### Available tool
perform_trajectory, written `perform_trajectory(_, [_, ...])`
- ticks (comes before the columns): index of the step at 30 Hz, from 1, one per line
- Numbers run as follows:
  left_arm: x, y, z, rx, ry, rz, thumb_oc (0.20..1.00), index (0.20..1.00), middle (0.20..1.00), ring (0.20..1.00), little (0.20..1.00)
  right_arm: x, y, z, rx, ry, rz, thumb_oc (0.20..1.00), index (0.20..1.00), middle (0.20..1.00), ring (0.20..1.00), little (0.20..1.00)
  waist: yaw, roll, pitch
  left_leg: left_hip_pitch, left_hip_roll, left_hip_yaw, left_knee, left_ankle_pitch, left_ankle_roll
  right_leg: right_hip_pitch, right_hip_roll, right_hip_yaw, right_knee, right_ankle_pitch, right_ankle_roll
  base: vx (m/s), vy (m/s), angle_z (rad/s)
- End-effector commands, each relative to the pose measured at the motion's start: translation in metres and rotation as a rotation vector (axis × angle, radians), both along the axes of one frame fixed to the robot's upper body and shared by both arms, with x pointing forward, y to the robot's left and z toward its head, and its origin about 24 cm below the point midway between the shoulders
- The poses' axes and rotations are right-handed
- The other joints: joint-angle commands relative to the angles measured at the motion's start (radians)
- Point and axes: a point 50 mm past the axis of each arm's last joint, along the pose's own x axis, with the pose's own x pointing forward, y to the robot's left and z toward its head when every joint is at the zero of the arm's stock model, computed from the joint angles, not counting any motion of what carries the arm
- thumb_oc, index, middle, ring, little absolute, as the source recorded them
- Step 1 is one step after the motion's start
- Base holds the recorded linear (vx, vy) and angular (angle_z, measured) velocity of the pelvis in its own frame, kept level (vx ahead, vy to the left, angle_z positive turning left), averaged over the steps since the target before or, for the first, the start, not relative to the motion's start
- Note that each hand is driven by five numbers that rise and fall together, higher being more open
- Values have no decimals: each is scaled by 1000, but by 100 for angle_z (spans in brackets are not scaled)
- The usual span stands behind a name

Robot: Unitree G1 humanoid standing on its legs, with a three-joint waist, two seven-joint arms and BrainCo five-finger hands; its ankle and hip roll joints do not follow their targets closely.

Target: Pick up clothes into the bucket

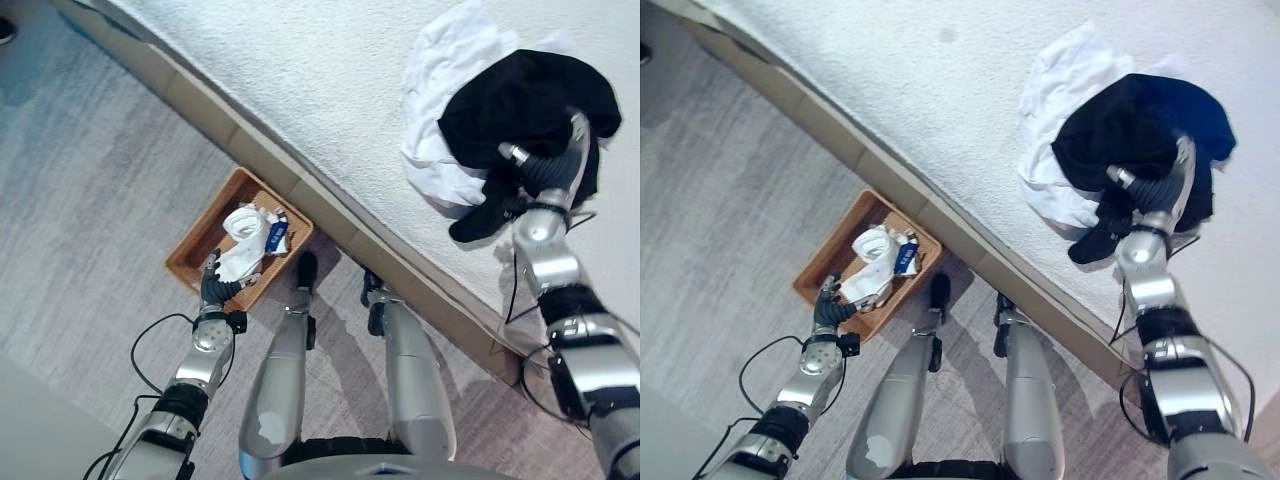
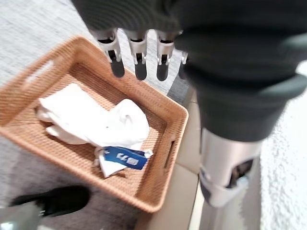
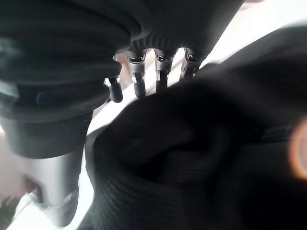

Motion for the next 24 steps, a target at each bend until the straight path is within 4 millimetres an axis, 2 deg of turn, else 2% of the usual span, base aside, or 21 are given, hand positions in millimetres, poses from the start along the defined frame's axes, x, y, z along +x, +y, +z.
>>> perform_trajectory(1, [-12, -14, -1, -54, -24, -112, 1000, 1000, 1000, 1000, 1000, -11, -35, 40, -92, 7, -98, 1000, 1000, 1000, 1000, 1000, -5, 68, -17, -15, 11, -16, 104, -101, -29, 52, -82, 46, 21, -35, 79, -3, -42, 32])
perform_trajectory(3, [-16, -28, -1, -73, -21, -186, 1000, 1000, 1000, 1000, 1000, -17, -56, 53, -103, 72, -189, 1000, 1000, 1000, 1000, 1000, 14, 101, -17, -32, 0, -28, 114, -96, -31, 21, -99, 44, 82, -58, 72, -16, -98, 26])
perform_trajectory(6, [-17, -39, 3, -84, -37, -246, 1000, 1000, 1000, 1000, 1000, -24, -69, 62, -168, 147, -251, 1000, 1000, 1000, 1000, 1000, 24, 125, -17, -58, -14, -43, 130, -93, -32, -12, -116, 42, 139, -81, 62, -12, -80, 22])
perform_trajectory(7, [-17, -39, 3, -84, -38, -246, 1000, 1000, 1000, 1000, 1000, -24, -69, 63, -169, 146, -251, 1000, 1000, 1000, 1000, 1000, 23, 125, -17, -59, -14, -43, 131, -93, -32, -13, -116, 43, 141, -82, 62, 77, -114, 25])
perform_trajectory(8, [-19, -43, 4, -82, -37, -277, 1000, 1000, 1000, 1000, 1000, -28, -77, 61, -186, 204, -275, 1000, 1000, 1000, 1000, 1000, 23, 128, -17, -58, -24, -49, 153, -124, -34, -21, -130, 52, 192, -131, 63, 82, -88, 14])
perform_trajectory(10, [-19, -44, 3, -89, -32, -282, 1000, 1000, 1000, 1000, 1000, -29, -80, 61, -210, 246, -283, 1000, 1000, 1000, 1000, 1000, 23, 131, -17, -64, -26, -52, 159, -125, -33, -30, -132, 53, 204, -134, 62, 33, -91, 15])
perform_trajectory(11, [-19, -44, 3, -83, -28, -294, 1000, 1000, 1000, 1000, 1000, -29, -81, 58, -261, 336, -271, 1000, 1000, 1000, 1000, 1000, 26, 131, -17, -77, -27, -55, 173, -127, -33, -41, -134, 51, 215, -136, 60, -14, -74, 11])
perform_trajectory(14, [-20, -45, 3, -86, -27, -297, 1000, 1000, 1000, 1000, 1000, -29, -82, 61, -292, 348, -285, 1000, 1000, 1000, 1000, 1000, 23, 132, -17, -86, -29, -56, 182, -128, -32, -49, -136, 52, 223, -137, 61, -7, -48, 8])
perform_trajectory(15, [-20, -45, 3, -85, -26, -300, 1000, 1000, 1000, 1000, 1000, -30, -84, 59, -293, 362, -282, 410, 410, 410, 410, 410, 21, 132, -17, -89, -29, -58, 185, -128, -32, -51, -137, 53, 224, -136, 61, -4, -43, 13])
perform_trajectory(16, [-20, -45, 3, -81, -26, -301, 1000, 1000, 1000, 1000, 1000, -31, -84, 60, -296, 361, -282, 200, 200, 200, 200, 200, 21, 132, -17, -87, -29, -58, 185, -128, -32, -50, -137, 52, 223, -136, 61, -8, -47, 19])
perform_trajectory(20, [-19, -39, 4, -73, -29, -291, 1000, 1000, 1000, 1000, 1000, -30, -81, 73, -344, 346, -278, 200, 200, 200, 200, 200, 11, 118, -17, -87, -23, -52, 198, -135, -32, -47, -129, 58, 212, -128, 62, -30, -2, 10])
perform_trajectory(21, [-15, -35, 7, -62, -40, -274, 1000, 1000, 1000, 1000, 1000, -29, -76, 87, -352, 278, -264, 200, 200, 200, 200, 200, 7, 108, -17, -105, -16, -46, 198, -108, -30, -55, -119, 54, 183, -83, 57, -5, 17, -3])
perform_trajectory(22, [-17, -35, 5, -64, -33, -274, 1000, 1000, 1000, 1000, 1000, -28, -76, 85, -354, 285, -263, 200, 200, 200, 200, 200, 5, 104, -17, -84, -17, -46, 204, -138, -32, -38, -119, 63, 195, -116, 63, -93, 62, -12])
perform_trajectory(23, [-12, -31, 9, -53, -47, -260, 1000, 1000, 1000, 1000, 1000, -26, -69, 97, -360, 213, -237, 200, 200, 200, 200, 200, 1, 93, -17, -99, -8, -39, 202, -113, -30, -48, -110, 60, 168, -74, 59, -7, 13, -7])
perform_trajectory(24, [-12, -31, 9, -53, -47, -260, 1000, 1000, 1000, 1000, 1000, -26, -69, 97, -359, 213, -237, 200, 200, 200, 200, 200, 1, 93, -17, -99, -8, -39, 202, -113, -30, -48, -110, 60, 168, -74, 59, -90, 50, -12])
